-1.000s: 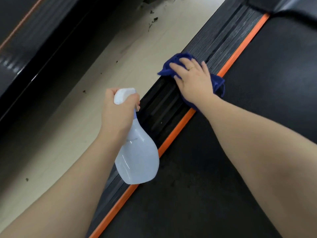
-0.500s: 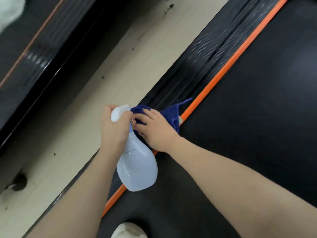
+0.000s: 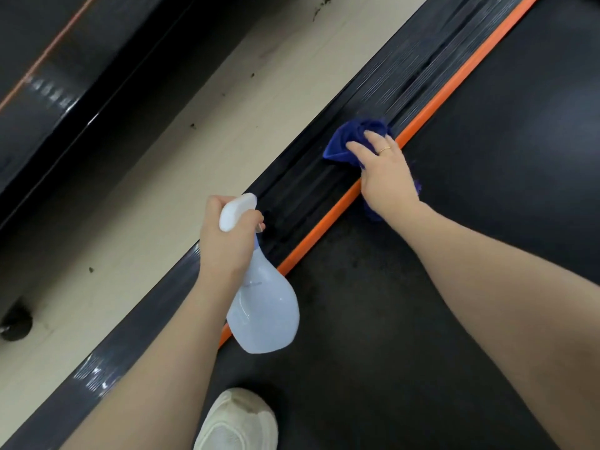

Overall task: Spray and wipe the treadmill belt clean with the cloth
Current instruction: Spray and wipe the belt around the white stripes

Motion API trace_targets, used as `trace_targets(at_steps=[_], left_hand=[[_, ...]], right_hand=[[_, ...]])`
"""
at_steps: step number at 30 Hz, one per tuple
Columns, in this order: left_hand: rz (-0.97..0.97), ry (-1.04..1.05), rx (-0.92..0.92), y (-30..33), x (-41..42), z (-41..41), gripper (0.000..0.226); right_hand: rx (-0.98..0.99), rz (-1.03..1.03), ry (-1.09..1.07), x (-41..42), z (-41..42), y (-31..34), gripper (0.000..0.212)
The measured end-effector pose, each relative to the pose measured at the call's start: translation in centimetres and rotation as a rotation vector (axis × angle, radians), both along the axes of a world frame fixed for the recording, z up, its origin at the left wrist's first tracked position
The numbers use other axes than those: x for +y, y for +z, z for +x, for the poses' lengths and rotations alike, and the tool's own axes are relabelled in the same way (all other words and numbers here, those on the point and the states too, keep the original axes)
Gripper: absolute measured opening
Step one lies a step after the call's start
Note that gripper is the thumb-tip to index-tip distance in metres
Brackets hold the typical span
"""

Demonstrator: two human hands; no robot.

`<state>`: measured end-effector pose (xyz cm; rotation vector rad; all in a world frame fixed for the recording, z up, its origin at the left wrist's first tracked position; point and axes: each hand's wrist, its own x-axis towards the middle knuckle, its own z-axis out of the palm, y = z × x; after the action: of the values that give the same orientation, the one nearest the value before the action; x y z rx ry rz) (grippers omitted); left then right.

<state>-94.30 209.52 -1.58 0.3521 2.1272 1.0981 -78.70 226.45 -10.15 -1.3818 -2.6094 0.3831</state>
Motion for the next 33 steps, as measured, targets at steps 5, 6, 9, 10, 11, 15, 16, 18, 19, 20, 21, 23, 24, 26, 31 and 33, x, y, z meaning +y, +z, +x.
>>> trace_targets(at_steps=[5, 6, 9, 10, 11, 15, 16, 18, 19, 20, 21, 23, 24, 26, 31, 33], left_hand=[[0.016, -0.030, -0.005, 0.2, -0.1, 0.3, 0.028], [0.023, -0.032, -0.005, 0.3, -0.1, 0.5, 0.026], [0.028, -0.021, -0.013, 0.0, -0.2, 1.0, 0.025], [0.025, -0.020, -0.023, 0.0, -0.3, 1.1, 0.025], [0.018, -0.026, -0.033, -0.1, -0.3, 1.3, 0.026], [-0.002, -0.054, -0.058, -0.3, -0.6, 2.1, 0.023], [-0.003, -0.050, -0.059, -0.3, -0.5, 2.2, 0.022], [-0.010, -0.048, -0.059, -0.1, -0.2, 2.3, 0.021], [-0.010, -0.048, -0.054, 0.0, 0.0, 2.3, 0.021], [-0.009, -0.050, -0.046, 0.1, 0.2, 2.3, 0.021], [-0.005, -0.055, -0.038, 0.3, 0.4, 2.2, 0.021], [-0.003, -0.086, -0.022, 0.4, 1.0, 2.2, 0.021], [-0.007, -0.106, -0.016, 0.4, 1.3, 2.1, 0.020], [-0.015, -0.130, -0.009, 0.6, 1.7, 1.9, 0.020], [-0.013, -0.175, 0.004, 0.8, 2.9, 1.1, 0.021], [-0.009, -0.195, 0.007, 0.6, 3.2, 1.2, 0.020]], right_hand=[[0.115, 0.006, 0.454, -9.4, -1.6, -0.6, 0.046], [0.108, -0.039, 0.541, -10.3, -1.6, -0.4, 0.043], [0.058, -0.035, 0.682, -8.1, -0.8, -1.0, 0.047], [0.048, -0.011, 0.631, -6.5, -0.2, -0.9, 0.050], [0.049, 0.011, 0.522, -4.8, 0.3, -0.9, 0.055], [-0.072, -0.097, 0.079, 0.1, 2.3, 0.8, 0.062], [-0.069, -0.124, 0.018, 0.3, 2.0, 1.6, 0.062], [-0.093, -0.111, 0.001, -1.2, 0.9, 2.9, 0.059], [-0.075, -0.061, 0.061, -2.7, 0.4, 2.6, 0.057], [-0.048, 0.002, 0.150, -4.6, 0.0, 2.4, 0.057], [-0.066, -0.020, 0.232, -6.3, -0.3, 2.1, 0.059], [-0.086, -0.071, 0.293, -6.9, -0.3, 1.7, 0.056], [-0.071, -0.049, 0.253, -5.6, -0.3, 1.7, 0.052], [-0.108, -0.099, 0.094, -2.7, -0.4, 2.2, 0.052], [-0.064, -0.135, 0.147, -5.1, -0.9, 2.0, 0.048], [-0.057, -0.148, 0.240, -6.0, -0.4, 2.0, 0.050]])
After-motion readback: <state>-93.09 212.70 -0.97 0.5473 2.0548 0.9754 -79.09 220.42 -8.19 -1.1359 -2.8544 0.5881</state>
